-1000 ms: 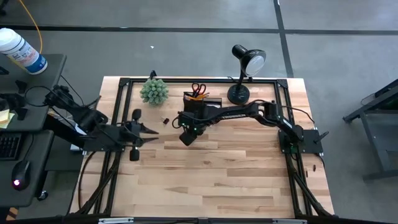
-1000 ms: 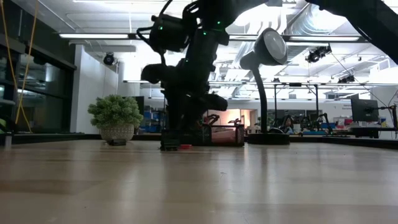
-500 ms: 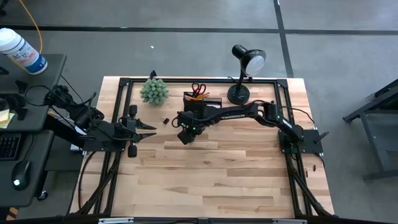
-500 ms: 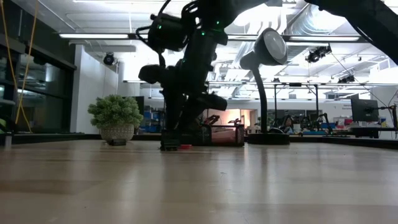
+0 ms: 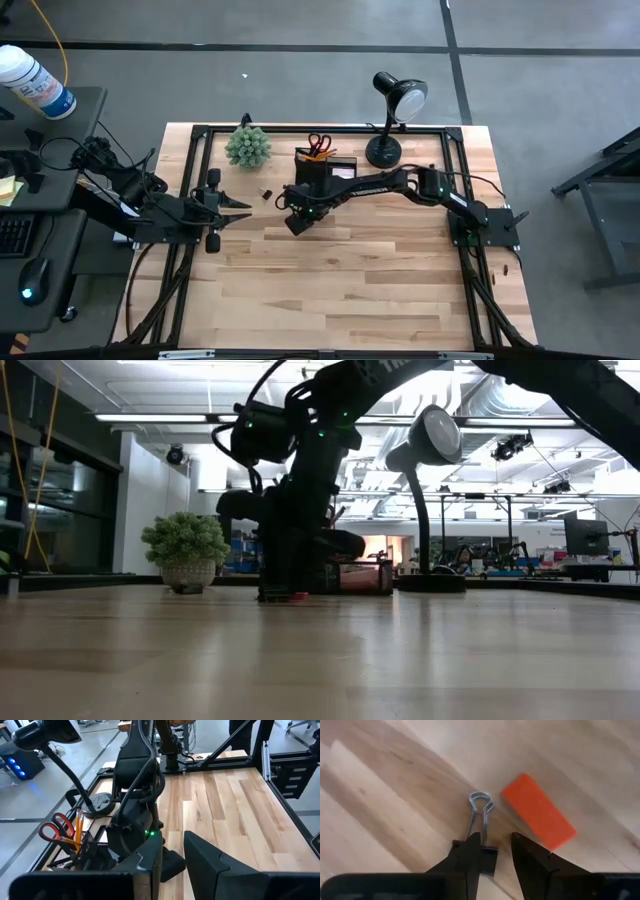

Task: Pick and place office supplies into organizer
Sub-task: Put the bottom binder clip into the desk organizer

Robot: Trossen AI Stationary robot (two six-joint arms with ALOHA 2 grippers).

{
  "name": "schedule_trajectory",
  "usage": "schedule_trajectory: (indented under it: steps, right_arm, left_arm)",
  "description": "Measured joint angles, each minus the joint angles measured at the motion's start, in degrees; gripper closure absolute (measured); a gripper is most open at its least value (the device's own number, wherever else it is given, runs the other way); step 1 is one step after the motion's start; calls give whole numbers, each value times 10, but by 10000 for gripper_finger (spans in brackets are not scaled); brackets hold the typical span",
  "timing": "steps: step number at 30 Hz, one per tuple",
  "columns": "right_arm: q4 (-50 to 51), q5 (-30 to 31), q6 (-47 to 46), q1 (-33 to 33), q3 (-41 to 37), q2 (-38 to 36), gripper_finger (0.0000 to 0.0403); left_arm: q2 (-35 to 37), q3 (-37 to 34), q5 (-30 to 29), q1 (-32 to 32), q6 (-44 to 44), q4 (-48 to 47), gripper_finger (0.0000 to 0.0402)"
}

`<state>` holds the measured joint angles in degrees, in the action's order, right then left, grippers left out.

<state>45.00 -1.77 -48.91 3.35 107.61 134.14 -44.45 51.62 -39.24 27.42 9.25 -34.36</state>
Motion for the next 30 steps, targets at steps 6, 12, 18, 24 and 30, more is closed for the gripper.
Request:
schedule_trajectory:
  steps: [6, 12, 18, 24, 30]
  right_arm:
    - [-3, -1, -2, -3, 2, 11, 300]
    - [0, 10, 12, -12, 2, 17, 328]
    - [8, 18, 30, -15, 2, 18, 374]
    - [30, 13, 59, -14, 2, 19, 398]
    - [28, -4, 70, -14, 1, 12, 402]
  left_arm:
    - [0, 0, 0, 0, 0, 0, 332]
    - [0, 0, 0, 0, 0, -1, 332]
    - [0, 0, -9, 0, 0, -2, 332]
    - [0, 0, -9, 0, 0, -8, 332]
    - [0, 0, -9, 0, 0, -23, 332]
